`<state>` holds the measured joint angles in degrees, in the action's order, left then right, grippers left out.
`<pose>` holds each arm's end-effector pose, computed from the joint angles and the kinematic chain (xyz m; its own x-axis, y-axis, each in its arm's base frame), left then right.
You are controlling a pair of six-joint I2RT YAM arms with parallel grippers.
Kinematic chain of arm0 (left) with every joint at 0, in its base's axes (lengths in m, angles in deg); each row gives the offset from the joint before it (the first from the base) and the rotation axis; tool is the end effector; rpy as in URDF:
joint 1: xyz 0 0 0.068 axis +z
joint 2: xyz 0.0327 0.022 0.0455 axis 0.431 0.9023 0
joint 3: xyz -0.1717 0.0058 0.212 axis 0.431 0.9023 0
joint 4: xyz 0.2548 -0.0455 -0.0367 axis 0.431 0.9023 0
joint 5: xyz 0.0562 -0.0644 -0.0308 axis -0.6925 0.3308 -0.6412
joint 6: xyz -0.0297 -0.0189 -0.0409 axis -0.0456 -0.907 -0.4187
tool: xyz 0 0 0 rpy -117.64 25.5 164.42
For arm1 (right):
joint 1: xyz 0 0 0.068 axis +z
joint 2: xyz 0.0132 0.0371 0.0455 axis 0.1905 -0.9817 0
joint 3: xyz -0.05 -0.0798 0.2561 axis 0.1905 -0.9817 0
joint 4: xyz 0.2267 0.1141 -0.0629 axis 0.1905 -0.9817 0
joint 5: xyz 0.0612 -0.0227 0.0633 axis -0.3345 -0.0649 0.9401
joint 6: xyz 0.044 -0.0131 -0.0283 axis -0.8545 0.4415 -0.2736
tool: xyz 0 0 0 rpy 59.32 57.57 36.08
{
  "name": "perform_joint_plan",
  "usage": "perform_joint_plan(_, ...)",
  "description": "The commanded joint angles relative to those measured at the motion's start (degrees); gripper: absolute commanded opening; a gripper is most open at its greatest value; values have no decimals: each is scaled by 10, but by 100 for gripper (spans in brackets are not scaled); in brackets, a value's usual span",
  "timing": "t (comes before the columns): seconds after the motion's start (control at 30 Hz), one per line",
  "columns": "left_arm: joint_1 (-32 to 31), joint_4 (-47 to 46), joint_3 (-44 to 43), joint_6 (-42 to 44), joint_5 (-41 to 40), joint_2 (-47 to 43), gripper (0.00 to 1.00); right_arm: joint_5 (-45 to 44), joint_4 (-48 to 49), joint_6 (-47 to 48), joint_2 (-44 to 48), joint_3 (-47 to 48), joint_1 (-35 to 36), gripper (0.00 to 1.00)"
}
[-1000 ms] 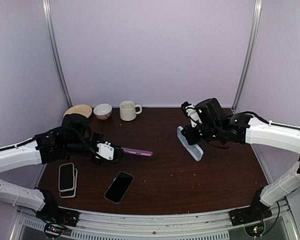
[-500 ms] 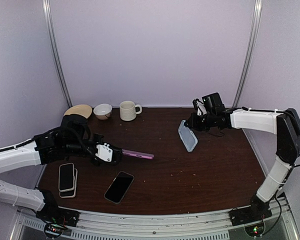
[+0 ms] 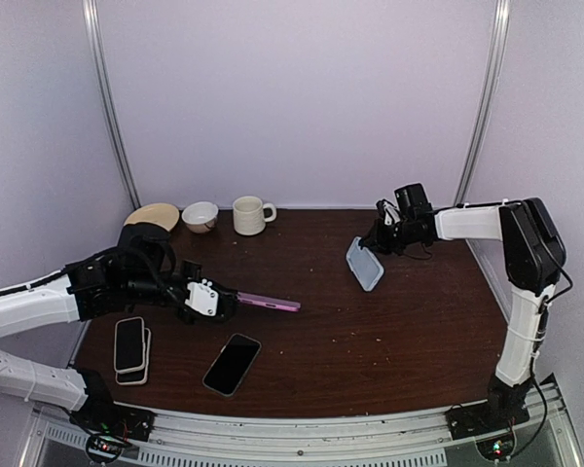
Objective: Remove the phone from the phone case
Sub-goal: Place the phone case at the center of the board.
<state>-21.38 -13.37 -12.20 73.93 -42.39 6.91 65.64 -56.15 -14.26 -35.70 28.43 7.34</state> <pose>0.1530 -0.1766 0.2727 0.5256 0.6307 -0.5710 0.7608 -0.0482 0.6472 0.4008 0.1509 0.1933 -0.8729 0.1814 -0.4529 -0.1899 0.7288 0.6579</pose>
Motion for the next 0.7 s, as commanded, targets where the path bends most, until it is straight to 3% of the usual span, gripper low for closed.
perform_joint_plan(0.0,2,-53,0,-5,17,-15,0,8,-48,50,-28,29,-9,7)
perform_joint_plan(0.23,2,-53,0,-4,18,-13,0,-22,-89,82,-19,40,-22,27)
perform_joint_plan(0.4,2,-56,3,-4,21,-11,0,-77,-162,126,4,70,-22,50)
perform_joint_plan(0.53,2,-57,4,-2,22,-9,0,-91,-218,152,36,88,-18,59)
perform_joint_plan(0.67,2,-58,6,1,23,-6,0,-96,-238,168,85,72,4,89)
